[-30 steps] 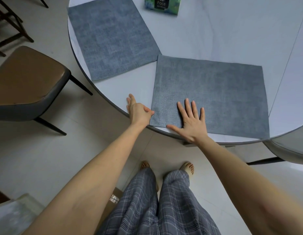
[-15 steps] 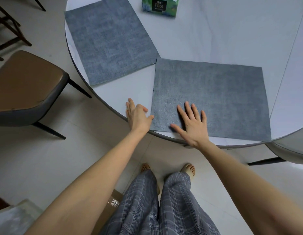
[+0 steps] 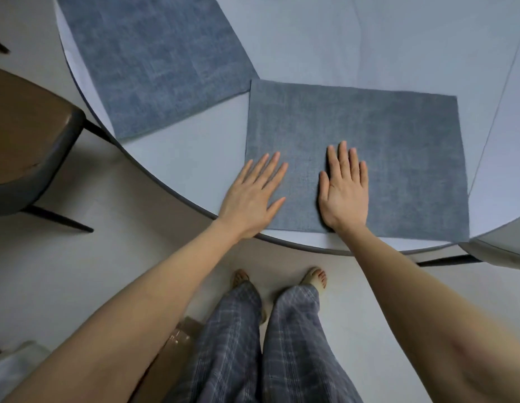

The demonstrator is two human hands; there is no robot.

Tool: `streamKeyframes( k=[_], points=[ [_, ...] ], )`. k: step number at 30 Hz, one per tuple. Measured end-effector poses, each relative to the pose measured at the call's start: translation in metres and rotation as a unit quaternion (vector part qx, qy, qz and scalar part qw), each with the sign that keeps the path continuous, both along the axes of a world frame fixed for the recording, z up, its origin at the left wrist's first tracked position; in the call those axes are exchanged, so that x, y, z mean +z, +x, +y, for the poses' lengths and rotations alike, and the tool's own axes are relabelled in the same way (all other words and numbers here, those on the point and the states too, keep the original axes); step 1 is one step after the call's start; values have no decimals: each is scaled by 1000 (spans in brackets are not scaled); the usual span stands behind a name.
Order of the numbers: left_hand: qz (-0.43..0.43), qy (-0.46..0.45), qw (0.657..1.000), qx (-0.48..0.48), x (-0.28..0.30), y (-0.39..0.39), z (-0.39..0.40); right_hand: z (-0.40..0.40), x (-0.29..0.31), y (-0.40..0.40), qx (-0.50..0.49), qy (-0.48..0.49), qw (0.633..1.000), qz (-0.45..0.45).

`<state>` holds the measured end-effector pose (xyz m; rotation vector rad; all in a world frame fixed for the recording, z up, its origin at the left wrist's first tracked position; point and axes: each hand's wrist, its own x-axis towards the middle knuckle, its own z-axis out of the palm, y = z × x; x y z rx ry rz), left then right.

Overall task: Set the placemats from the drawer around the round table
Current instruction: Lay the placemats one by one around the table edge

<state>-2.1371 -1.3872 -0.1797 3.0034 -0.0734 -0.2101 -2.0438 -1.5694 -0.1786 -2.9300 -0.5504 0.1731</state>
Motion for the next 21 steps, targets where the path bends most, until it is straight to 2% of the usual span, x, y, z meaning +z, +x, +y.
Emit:
streamKeyframes(
  k=[2,5,8,12,16,19,21],
  points=[
    [30,27,999,22,6,-12,24,0,1,-1,2,-8,1000,6],
    [5,23,999,46,17,0,30,1,2,-3,2,-13,1000,15],
    [-16,-16,1000,6,19,43,0,2,4,-2,-1,-22,1000,11],
    [36,-8,999,-33,11,79,1,1,2,-3,-1,-23,1000,15],
    [40,-13,998,48,17,131,61,2,1,-2,-3,-16,1000,13],
    [69,43,992,98,19,158,90,3,2,-2,-1,-13,1000,10],
    [50,64,987,142,18,159,79,4,3,-3,0,-19,1000,-2]
  ],
)
